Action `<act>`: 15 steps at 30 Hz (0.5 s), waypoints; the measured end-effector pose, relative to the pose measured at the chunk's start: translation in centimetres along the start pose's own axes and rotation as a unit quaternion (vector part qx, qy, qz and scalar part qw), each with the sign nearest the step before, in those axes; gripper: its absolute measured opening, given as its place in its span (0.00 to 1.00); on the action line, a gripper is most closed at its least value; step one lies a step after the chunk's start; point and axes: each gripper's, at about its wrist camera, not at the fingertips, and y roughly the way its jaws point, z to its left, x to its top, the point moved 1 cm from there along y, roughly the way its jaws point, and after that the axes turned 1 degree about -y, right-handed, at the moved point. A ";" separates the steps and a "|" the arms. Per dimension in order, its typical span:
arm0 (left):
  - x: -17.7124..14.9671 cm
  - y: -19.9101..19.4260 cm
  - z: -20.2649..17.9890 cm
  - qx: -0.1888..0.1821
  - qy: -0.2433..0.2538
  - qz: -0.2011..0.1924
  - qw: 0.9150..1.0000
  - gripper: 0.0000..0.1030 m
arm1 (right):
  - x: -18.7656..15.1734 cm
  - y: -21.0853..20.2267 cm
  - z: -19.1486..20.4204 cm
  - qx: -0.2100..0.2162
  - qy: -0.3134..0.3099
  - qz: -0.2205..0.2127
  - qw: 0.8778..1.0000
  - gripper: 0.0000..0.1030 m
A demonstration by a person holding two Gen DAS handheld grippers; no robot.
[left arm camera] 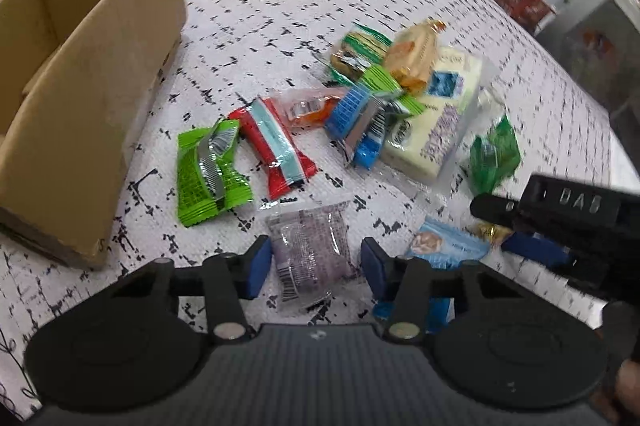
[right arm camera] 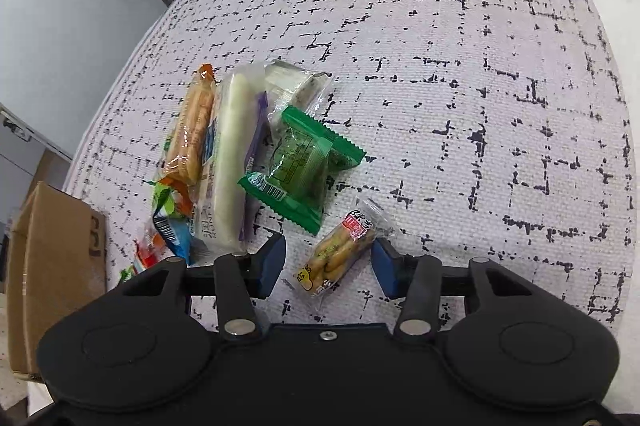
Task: Organize snacks
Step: 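Close the left gripper on the purple candy while the right gripper grasps the yellow snack pack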
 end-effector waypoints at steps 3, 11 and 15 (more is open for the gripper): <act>0.0 -0.2 0.5 -0.006 -0.011 -0.001 1.000 0.40 | -0.2 -0.1 0.8 -0.031 -0.020 -0.002 0.999 0.35; -0.2 -2.1 1.2 -0.027 -0.013 -0.019 0.999 0.33 | -0.7 -1.3 1.0 -0.083 -0.025 0.001 0.996 0.32; 0.1 -3.4 1.7 -0.047 -0.017 -0.031 0.998 0.33 | -0.9 -2.9 1.2 -0.077 -0.026 -0.019 0.996 0.27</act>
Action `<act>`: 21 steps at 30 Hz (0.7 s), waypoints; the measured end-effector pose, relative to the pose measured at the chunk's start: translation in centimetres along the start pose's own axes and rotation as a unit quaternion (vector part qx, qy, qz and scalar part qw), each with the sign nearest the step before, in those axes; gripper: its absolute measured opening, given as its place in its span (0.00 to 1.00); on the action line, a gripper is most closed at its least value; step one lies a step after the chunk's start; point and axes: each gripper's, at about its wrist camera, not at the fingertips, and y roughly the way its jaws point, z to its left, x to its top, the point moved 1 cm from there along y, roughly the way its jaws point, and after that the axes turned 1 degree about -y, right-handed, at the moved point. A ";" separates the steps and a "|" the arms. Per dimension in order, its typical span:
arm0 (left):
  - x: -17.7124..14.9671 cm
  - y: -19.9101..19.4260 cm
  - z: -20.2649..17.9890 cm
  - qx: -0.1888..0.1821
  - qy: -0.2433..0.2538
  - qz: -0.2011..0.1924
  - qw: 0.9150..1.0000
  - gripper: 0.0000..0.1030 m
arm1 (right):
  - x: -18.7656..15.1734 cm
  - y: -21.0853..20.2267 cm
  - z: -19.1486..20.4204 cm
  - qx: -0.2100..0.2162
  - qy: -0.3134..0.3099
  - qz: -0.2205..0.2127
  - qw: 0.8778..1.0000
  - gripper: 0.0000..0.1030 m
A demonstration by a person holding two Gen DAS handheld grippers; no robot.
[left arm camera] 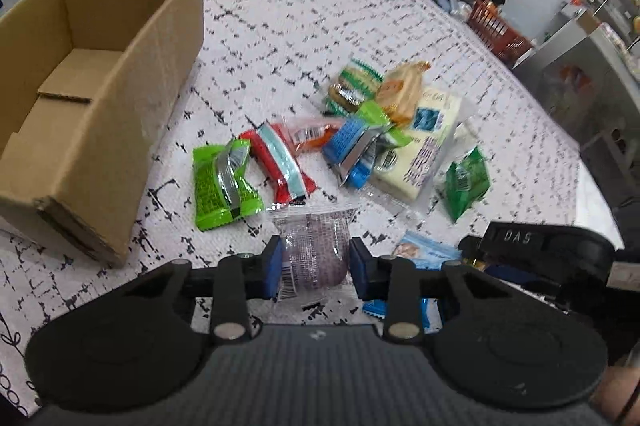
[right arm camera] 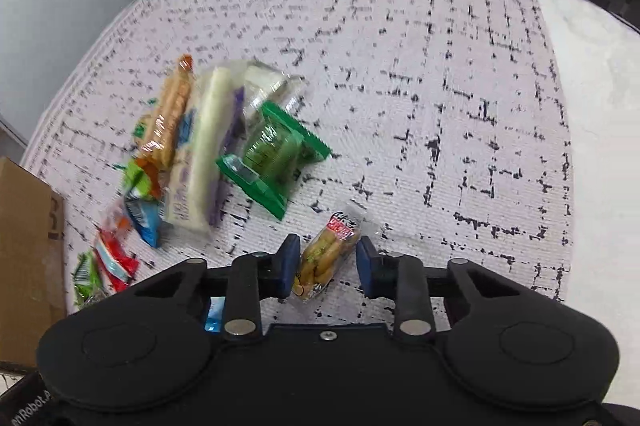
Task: Organize snacks
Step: 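Close the left gripper on the purple candy while the right gripper grasps the yellow snack pack, then carry both snacks over the cardboard box and open both grippers to drop them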
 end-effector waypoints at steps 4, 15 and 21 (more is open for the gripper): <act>0.4 -1.5 0.7 -0.022 -0.013 -0.013 1.000 0.33 | -0.2 -2.1 0.8 0.012 -0.009 -0.022 1.000 0.27; 2.6 -7.1 2.3 -0.073 -0.029 -0.090 0.993 0.33 | -0.3 -6.6 4.8 0.046 -0.022 -0.062 0.997 0.26; 3.7 -8.7 4.2 -0.077 -0.052 -0.113 0.989 0.33 | -0.3 -8.7 8.0 0.071 -0.042 -0.078 0.994 0.26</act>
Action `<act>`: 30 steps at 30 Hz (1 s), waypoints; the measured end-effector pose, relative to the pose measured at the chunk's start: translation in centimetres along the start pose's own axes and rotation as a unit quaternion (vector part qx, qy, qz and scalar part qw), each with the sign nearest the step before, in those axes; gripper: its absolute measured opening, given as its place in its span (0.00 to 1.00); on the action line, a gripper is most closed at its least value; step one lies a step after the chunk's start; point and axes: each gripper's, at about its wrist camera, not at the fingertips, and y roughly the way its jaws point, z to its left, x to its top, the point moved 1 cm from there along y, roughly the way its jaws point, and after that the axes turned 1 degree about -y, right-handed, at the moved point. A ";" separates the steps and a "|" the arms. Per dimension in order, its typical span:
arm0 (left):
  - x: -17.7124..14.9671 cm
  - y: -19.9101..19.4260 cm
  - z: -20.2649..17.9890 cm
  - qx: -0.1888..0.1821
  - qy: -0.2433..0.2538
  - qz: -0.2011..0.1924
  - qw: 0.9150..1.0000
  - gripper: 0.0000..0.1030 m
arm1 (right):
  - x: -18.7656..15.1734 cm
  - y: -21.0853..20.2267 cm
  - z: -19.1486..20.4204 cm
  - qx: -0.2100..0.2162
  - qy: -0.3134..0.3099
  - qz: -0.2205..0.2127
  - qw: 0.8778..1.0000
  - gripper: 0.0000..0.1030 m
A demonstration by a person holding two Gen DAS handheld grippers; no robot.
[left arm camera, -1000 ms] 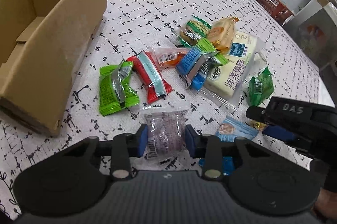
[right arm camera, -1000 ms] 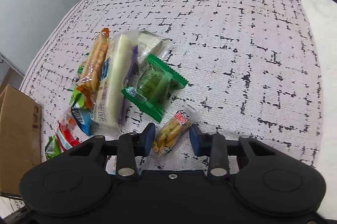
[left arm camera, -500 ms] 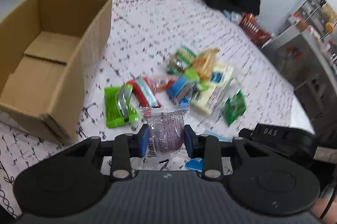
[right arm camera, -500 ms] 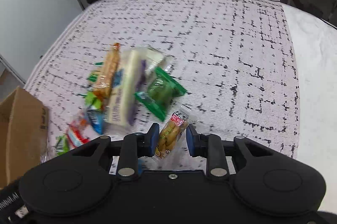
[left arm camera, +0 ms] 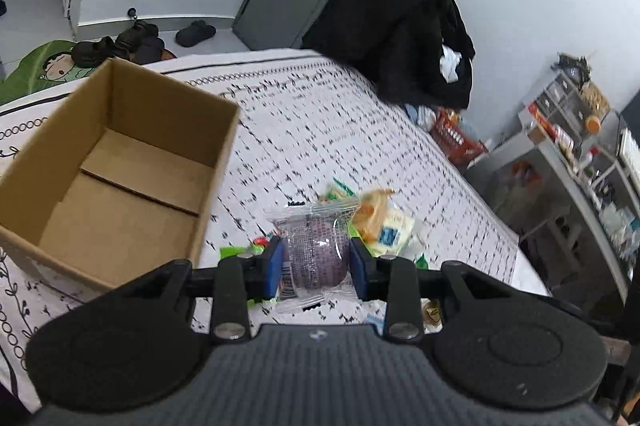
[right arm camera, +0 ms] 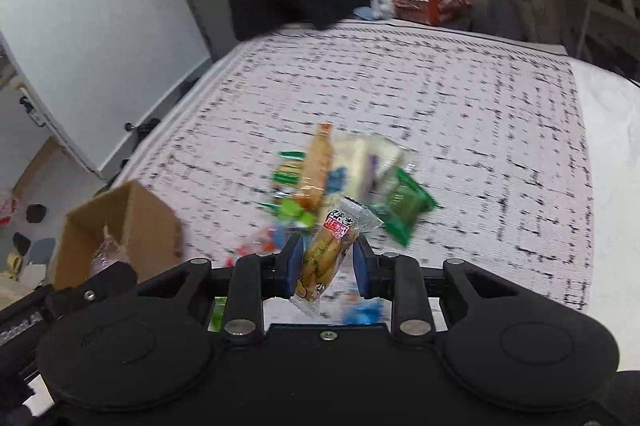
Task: Organize snacks
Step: 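Carry both snacks over the cardboard box and open both grippers to drop them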
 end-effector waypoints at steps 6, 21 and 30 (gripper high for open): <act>1.5 -1.6 1.6 0.004 -0.016 -0.023 1.000 0.33 | 0.0 -0.7 3.1 0.029 -0.016 -0.007 0.999 0.26; 3.6 -3.0 6.1 0.040 -0.064 -0.044 0.996 0.33 | -0.5 -0.2 8.7 0.082 -0.041 0.013 0.996 0.26; 4.2 -3.0 8.5 0.088 -0.084 -0.048 0.991 0.33 | -1.1 0.7 12.2 0.123 -0.038 0.035 0.991 0.26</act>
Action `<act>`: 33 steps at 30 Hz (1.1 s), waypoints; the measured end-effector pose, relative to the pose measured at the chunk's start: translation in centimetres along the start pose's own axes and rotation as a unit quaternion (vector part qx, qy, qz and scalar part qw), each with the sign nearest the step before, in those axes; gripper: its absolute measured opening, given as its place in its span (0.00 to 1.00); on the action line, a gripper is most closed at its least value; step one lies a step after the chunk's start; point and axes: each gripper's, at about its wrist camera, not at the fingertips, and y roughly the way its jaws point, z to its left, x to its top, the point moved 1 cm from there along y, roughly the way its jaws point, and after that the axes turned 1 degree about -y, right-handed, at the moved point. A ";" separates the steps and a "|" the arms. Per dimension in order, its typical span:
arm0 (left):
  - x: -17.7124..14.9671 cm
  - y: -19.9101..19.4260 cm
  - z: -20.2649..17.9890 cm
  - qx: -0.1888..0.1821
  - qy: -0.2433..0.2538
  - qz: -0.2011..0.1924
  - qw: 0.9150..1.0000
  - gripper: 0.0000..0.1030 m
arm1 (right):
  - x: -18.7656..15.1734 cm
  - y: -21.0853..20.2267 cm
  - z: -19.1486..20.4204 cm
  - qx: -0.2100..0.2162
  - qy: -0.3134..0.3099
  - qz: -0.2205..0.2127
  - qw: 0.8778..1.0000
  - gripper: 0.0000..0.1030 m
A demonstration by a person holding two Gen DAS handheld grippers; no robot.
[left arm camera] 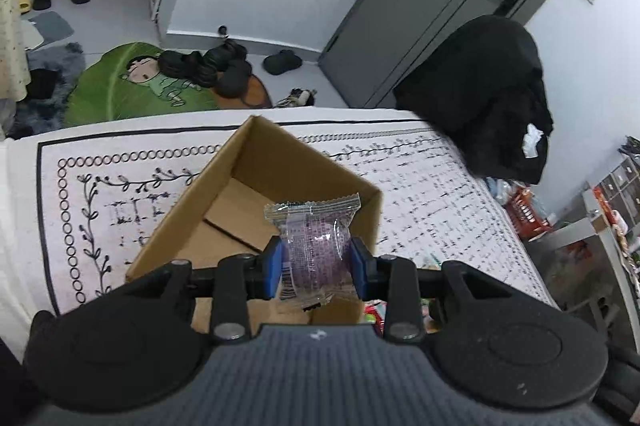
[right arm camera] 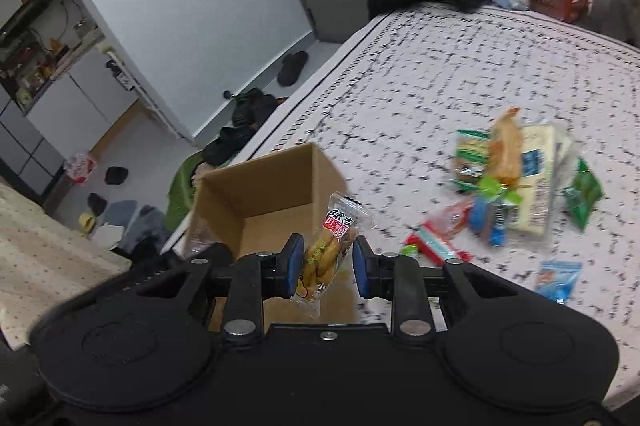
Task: Organize snacks
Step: 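Carry both snacks over the cardboard box and open both grippers to drop them, then withdraw both tools from the box back toward the snack pile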
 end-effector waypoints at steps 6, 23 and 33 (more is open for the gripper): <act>0.2 0.5 1.0 0.019 -0.016 0.005 1.000 0.33 | 0.1 1.1 1.4 0.012 -0.004 0.007 1.000 0.26; 1.2 0.3 3.5 0.057 -0.083 -0.008 0.995 0.54 | 0.4 2.3 2.0 0.031 -0.003 0.019 0.999 0.28; 1.1 0.4 4.0 0.073 -0.108 -0.004 0.991 0.75 | 0.5 0.5 0.1 0.011 -0.001 0.004 1.000 0.60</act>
